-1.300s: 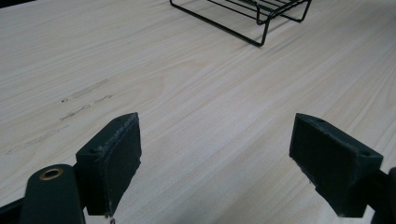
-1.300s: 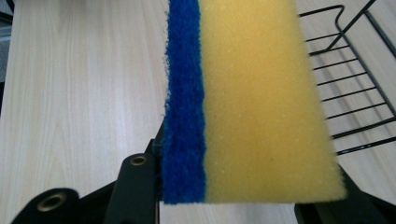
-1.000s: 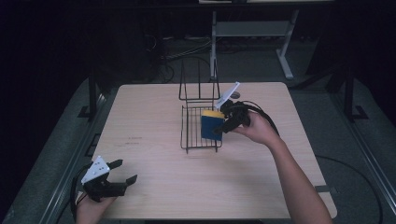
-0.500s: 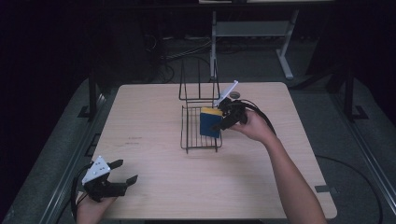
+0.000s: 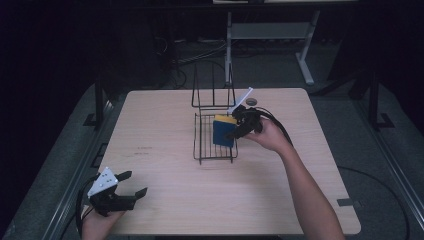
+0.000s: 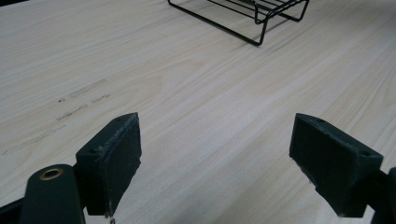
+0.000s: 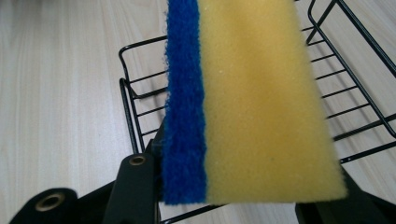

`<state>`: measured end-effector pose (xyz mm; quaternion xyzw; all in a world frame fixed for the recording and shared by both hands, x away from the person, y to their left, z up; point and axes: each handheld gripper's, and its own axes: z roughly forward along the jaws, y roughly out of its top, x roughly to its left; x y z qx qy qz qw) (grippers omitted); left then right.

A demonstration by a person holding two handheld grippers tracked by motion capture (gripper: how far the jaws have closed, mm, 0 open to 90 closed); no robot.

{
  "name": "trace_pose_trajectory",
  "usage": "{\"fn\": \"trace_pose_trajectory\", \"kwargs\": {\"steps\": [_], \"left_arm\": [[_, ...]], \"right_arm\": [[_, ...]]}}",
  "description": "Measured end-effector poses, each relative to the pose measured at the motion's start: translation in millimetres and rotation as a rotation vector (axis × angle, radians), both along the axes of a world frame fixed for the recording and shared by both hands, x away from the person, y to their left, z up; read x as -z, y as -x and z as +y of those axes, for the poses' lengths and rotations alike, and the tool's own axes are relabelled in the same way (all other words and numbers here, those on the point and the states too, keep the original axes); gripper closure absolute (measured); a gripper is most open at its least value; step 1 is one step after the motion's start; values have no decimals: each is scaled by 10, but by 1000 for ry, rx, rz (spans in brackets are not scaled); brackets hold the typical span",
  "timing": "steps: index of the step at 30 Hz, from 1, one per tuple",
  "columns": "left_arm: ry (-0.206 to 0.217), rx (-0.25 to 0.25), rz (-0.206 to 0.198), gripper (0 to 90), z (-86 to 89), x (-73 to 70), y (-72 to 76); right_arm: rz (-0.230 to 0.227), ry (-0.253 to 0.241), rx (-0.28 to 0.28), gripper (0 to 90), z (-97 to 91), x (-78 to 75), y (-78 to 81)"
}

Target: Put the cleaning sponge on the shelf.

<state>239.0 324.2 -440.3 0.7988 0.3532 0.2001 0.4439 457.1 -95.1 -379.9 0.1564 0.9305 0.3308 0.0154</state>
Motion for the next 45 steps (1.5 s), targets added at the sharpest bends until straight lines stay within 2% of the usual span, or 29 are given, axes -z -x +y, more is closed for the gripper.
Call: {"fn": "trace_pose_trajectory", "kwargs": {"steps": [11, 16, 23, 27, 31, 45], "left_arm": [[-2, 2, 1, 163, 1, -2, -1], [-4, 2, 0, 162, 4, 1, -1], [-3, 3, 1, 163, 9, -2, 0], [-2, 3, -1, 162, 5, -2, 0], [-3, 3, 0, 163, 2, 0, -1], [-6, 4, 2, 163, -1, 1, -3]], "right_arm": [[3, -2, 31, 553, -3, 53, -66], [-4, 15, 22, 550, 31, 102, -83], [0, 7, 22, 544, 32, 112, -95], [-6, 22, 37, 452, 32, 115, -94], [-2, 32, 36, 438, 37, 125, -93], [6, 16, 51, 372, -3, 86, -73]]}}
